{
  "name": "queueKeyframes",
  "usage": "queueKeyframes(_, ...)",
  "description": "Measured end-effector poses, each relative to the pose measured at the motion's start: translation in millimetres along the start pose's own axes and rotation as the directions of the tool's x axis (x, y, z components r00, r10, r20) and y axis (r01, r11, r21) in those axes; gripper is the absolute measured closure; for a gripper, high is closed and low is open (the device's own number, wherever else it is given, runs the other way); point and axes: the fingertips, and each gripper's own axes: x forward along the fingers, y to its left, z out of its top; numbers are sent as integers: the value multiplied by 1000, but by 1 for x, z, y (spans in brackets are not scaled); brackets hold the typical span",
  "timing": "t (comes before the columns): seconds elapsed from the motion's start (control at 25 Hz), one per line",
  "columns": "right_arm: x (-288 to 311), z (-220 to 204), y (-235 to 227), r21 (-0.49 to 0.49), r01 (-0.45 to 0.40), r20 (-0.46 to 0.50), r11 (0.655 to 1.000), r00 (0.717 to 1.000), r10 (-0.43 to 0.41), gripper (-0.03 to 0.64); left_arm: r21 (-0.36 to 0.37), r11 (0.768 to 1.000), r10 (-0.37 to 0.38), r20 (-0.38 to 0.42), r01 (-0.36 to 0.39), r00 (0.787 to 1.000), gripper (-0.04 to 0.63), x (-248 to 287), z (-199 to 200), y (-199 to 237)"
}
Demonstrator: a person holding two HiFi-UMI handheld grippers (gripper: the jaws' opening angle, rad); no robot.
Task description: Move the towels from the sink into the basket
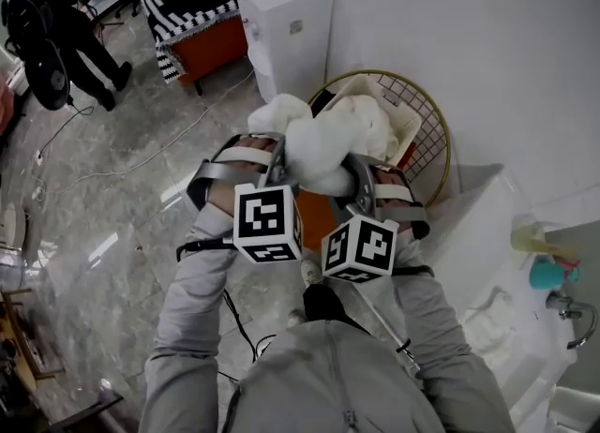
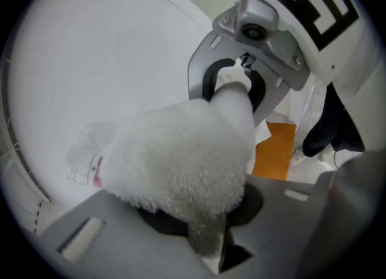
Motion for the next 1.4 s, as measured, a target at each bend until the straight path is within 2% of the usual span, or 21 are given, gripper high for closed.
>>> queueKeyframes(0.24, 69, -63, -19, 40, -49, -47, 998, 998, 51, 426, -14, 997, -77, 16, 77, 997, 442, 93, 8, 12)
queueKeyframes(0.4, 104, -106, -14, 83, -132, -53, 988, 989, 136, 426, -5, 988, -153, 19, 153, 988, 442, 151, 13, 1)
queueKeyframes(0.52, 123, -137, 4, 102, -208, -71, 973, 974, 215, 426, -23, 972, -234, 20, 234, 972, 442, 187, 17, -22)
queueKeyframes(0.68, 136, -172, 27, 102, -320, -117, 942, 936, 331, 425, -87, 927, -360, 59, 365, 931, 442, 218, 28, -58)
queueKeyframes(0.84, 147, -195, 45, 103, -402, -169, 910, 894, 414, 425, -153, 872, -453, 108, 465, 885, 440, 241, 32, -86)
queueKeyframes(0.96, 154, -203, 58, 86, -463, -211, 882, 857, 470, 423, -177, 832, -510, 130, 526, 851, 439, 255, 30, -104)
queueKeyframes(1.12, 166, -208, 74, 40, -525, -269, 850, 814, 515, 423, -163, 802, -566, 98, 574, 819, 427, 268, 19, -121)
queueKeyframes(1.4, 189, -216, 112, -1, -630, -340, 777, 731, 592, 417, -73, 762, -647, -17, 644, 763, 371, 289, -1, -163)
